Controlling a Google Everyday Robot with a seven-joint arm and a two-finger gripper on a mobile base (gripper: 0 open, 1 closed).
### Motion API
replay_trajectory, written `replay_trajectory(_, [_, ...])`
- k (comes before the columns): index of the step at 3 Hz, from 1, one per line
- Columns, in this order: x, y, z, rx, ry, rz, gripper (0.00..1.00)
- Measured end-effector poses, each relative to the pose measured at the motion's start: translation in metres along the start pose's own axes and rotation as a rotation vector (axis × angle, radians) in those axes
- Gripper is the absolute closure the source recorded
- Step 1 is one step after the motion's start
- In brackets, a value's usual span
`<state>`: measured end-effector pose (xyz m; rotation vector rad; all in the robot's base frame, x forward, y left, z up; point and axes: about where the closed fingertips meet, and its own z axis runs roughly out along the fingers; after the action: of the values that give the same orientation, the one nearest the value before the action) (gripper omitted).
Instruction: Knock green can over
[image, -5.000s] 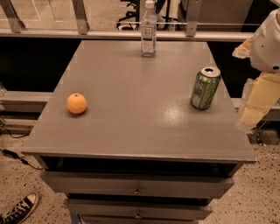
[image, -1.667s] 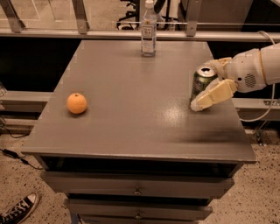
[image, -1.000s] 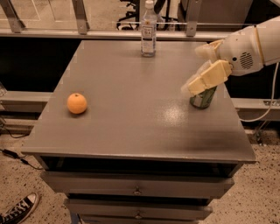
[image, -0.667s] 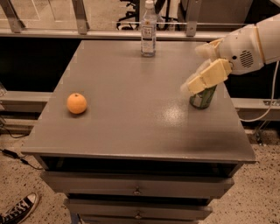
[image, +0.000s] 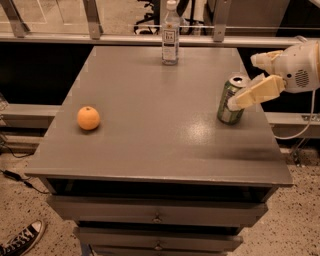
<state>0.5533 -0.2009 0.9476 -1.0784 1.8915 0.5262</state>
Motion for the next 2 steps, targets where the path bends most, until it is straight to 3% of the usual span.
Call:
replay_trajectory(1, [0.013,-0.022,-0.007,0.040,-0.026,0.008,0.00])
replay_trajectory(2, [0.027,-0.018,-0.001,0.016,-0.021,0.023,0.00])
